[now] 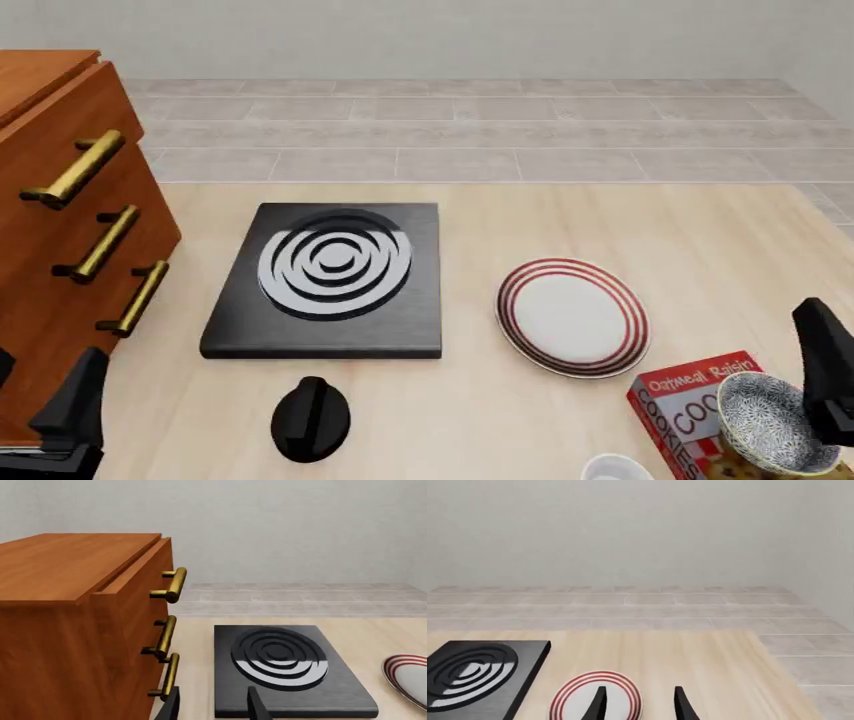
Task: Pick the akita bowl on the cookies box and place it on the plate.
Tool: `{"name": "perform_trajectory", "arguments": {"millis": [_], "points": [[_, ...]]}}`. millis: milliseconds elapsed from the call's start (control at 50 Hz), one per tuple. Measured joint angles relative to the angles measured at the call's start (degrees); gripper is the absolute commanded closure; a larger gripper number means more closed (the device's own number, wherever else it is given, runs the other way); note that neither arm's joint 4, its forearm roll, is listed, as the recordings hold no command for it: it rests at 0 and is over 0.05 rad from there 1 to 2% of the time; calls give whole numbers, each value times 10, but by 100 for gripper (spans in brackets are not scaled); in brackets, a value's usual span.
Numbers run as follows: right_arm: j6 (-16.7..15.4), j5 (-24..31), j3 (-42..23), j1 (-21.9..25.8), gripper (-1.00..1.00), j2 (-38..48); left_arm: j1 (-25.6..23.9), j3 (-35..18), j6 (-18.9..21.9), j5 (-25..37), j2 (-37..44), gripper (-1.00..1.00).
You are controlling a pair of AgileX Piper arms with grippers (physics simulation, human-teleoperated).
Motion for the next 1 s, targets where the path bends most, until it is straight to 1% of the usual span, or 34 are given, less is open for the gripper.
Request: {"name": "perform_trajectory", "arguments": {"millis": [240, 480, 600, 780, 860, 1000], "points": [[-12, 105, -153, -32, -100, 85, 0, 0, 0, 0, 0, -100], [-4, 224, -264, -28, -100, 167, 0, 0, 0, 0, 0, -100], [4, 277, -301, -34, -100, 190, 0, 0, 0, 0, 0, -100], [-1, 347, -345, -57, -100, 206, 0, 0, 0, 0, 0, -100], [3, 371, -356, -68, -100, 209, 0, 0, 0, 0, 0, -100], [-3, 402, -372, -98, -100, 210, 0, 0, 0, 0, 0, -100]]}}
